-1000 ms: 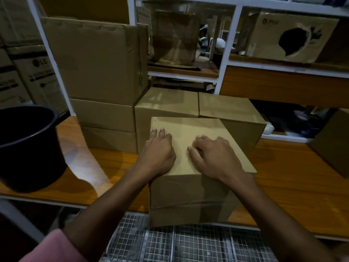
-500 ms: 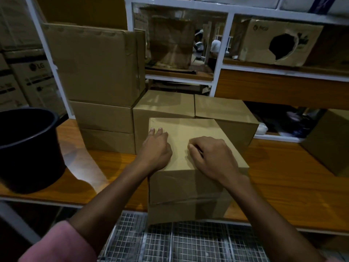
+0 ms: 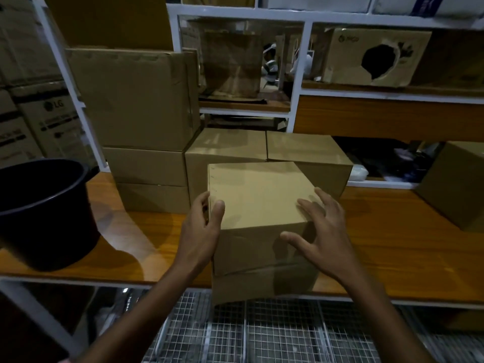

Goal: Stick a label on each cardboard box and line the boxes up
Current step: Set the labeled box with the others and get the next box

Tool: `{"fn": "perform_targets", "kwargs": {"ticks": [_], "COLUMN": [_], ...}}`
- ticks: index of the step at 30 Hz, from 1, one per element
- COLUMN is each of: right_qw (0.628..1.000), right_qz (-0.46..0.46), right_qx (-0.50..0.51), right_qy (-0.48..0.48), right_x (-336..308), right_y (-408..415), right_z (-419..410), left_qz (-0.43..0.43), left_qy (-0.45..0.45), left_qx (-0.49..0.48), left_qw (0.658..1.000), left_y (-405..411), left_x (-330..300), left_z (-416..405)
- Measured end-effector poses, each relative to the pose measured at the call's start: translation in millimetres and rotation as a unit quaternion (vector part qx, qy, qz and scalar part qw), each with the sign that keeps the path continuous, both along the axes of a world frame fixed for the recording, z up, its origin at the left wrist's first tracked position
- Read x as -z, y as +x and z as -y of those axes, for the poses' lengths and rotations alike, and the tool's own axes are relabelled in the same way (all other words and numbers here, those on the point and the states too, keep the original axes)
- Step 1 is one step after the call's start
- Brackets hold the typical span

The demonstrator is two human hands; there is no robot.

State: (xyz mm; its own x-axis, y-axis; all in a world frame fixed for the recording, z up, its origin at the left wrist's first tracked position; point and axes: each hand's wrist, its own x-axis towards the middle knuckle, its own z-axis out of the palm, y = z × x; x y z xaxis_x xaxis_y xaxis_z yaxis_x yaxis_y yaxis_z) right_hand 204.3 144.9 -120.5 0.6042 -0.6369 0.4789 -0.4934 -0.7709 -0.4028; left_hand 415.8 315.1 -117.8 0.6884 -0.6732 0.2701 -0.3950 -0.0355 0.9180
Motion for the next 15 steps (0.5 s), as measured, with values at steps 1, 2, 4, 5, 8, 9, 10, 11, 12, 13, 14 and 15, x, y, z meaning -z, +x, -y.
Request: {"fn": "perform_targets", "kwargs": {"ticks": [1, 2, 4, 5, 8, 9, 10, 11, 12, 13, 14, 15], "right_qw": [1.0, 0.998, 0.993, 0.991, 0.987, 0.986, 0.985, 0.985, 0.985, 0.985, 0.985, 0.985], "right_qz": [0.031, 0.06, 0.108, 0.124, 0.136, 0.132, 0.13, 0.13, 0.133, 0.138, 0.146, 0.156], "right_qx": [-0.001, 0.006, 0.027, 0.031, 0.0, -0.014, -0.021, -0.023, -0.019, -0.013, -0.008, -0.005], "right_qy": [0.006, 0.013, 0.027, 0.036, 0.086, 0.1, 0.109, 0.113, 0.111, 0.102, 0.089, 0.076], "right_x": [3, 6, 11, 12, 24, 29, 33, 37, 38, 38, 35, 30], "right_y": [-1, -3, -3, -4, -8, -10, -11, -12, -13, -16, -19, -24], "right_z": [-1, -3, -6, -8, -12, -13, -13, -12, -12, -12, -12, -13], "left_qz": [-0.002, -0.002, 0.014, 0.032, 0.086, 0.094, 0.097, 0.096, 0.097, 0.1, 0.107, 0.117], "left_qy": [-0.002, 0.0, 0.01, 0.018, 0.034, 0.033, 0.034, 0.036, 0.038, 0.037, 0.031, 0.023], "left_qx": [-0.001, 0.0, 0.007, 0.009, -0.003, -0.011, -0.02, -0.03, -0.038, -0.047, -0.056, -0.063], "left_qw": [1.0, 1.0, 1.0, 0.999, 0.996, 0.995, 0.995, 0.994, 0.994, 0.993, 0.992, 0.991], "left_y": [-4, -8, -18, -23, -32, -34, -36, -38, -40, -42, -45, -49], "left_x": [5, 10, 22, 28, 43, 47, 49, 50, 50, 49, 47, 42], "left_z": [-4, -8, -15, -17, -20, -20, -20, -20, -19, -19, -20, -21]}}
